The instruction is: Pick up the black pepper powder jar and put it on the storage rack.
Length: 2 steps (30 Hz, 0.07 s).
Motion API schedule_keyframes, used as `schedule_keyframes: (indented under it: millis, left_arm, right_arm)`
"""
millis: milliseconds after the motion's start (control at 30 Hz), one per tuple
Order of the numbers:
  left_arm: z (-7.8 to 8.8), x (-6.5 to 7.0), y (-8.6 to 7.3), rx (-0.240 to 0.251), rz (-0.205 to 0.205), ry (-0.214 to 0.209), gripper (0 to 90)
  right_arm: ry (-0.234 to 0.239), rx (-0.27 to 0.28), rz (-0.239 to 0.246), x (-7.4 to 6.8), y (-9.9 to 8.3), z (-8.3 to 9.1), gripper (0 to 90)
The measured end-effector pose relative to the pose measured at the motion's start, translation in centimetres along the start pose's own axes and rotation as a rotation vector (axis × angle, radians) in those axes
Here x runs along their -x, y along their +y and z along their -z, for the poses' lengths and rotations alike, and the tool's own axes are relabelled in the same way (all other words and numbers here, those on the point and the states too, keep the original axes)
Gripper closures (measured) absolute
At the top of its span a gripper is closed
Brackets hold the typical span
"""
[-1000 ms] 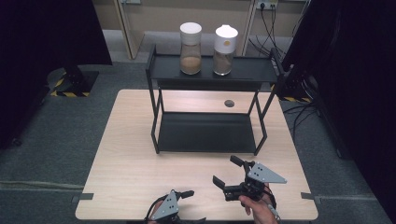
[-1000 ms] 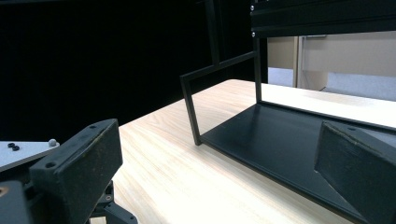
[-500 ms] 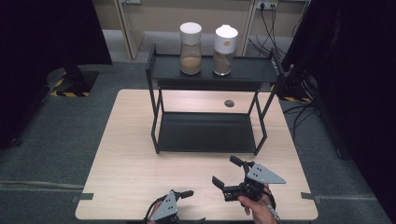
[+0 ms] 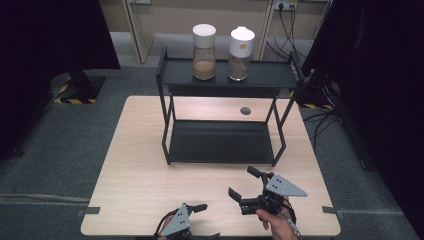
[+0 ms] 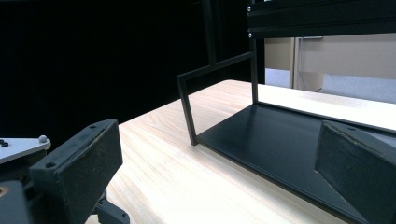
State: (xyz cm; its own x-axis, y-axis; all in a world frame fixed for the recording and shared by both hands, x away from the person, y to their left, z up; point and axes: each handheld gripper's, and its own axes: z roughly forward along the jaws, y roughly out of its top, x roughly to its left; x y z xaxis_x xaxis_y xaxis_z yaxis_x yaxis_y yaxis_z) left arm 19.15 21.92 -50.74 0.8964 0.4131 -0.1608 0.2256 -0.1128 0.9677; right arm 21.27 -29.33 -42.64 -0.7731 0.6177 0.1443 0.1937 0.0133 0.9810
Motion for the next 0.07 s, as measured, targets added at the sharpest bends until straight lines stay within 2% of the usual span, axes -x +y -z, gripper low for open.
schedule_keyframes:
  millis: [67]
  left_arm:
    - [0.01,0.00,-0.01,0.001,0.000,0.001,6.1]
  right_arm:
    - [0.000,0.001,-0.001,0.00,0.02,0.02,1.4]
